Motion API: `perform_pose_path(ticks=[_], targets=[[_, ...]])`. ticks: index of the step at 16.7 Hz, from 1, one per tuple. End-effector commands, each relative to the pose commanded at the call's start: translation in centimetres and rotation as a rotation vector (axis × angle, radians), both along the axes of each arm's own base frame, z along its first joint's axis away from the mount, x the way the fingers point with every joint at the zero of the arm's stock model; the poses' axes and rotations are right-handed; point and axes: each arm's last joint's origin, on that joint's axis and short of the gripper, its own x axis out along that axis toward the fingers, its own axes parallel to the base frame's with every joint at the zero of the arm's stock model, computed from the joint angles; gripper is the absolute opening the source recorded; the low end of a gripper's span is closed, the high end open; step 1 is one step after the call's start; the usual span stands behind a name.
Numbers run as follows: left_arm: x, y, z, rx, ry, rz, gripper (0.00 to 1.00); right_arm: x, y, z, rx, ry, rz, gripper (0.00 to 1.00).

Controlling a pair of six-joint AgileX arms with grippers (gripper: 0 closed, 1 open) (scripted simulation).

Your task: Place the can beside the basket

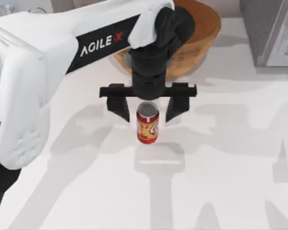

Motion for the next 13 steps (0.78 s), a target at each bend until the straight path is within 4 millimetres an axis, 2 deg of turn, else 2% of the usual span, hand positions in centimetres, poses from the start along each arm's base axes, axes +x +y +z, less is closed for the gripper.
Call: perform_pose_path(ticks=[9,13], targets=[[0.0,0.0,0.0,0.001,0.002,0.002,1.00,0.0,0.0,0.0,0.000,0.000,0.000,1.00],[0.1,0.0,2.1,0.001,0.000,0.002,1.00,0.0,0.0,0.0,0.000,0.000,0.000,1.00]])
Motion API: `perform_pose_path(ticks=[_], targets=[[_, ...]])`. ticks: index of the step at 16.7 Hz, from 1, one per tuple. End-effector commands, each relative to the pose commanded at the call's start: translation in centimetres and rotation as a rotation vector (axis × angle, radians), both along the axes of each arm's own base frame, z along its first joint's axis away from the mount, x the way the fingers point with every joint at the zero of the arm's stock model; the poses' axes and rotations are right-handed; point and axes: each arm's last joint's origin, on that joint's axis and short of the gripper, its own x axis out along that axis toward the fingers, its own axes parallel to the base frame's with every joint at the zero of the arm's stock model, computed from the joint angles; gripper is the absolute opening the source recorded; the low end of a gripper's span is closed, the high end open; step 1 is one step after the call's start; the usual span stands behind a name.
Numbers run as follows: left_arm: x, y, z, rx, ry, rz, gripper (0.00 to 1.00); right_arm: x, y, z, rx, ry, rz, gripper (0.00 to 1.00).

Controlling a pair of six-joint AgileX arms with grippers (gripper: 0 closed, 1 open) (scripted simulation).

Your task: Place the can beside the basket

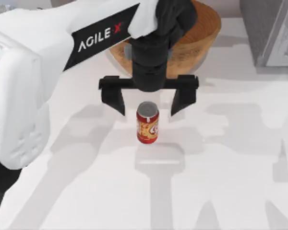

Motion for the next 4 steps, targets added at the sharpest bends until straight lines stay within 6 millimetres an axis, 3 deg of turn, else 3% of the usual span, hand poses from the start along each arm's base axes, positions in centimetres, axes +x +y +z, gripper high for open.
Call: perform_pose_path(ticks=[4], targets=[[-0.1,0.1,1.9,-0.001,0.000,0.000,1.00,0.0,0.0,0.0,0.000,0.000,0.000,1.00]])
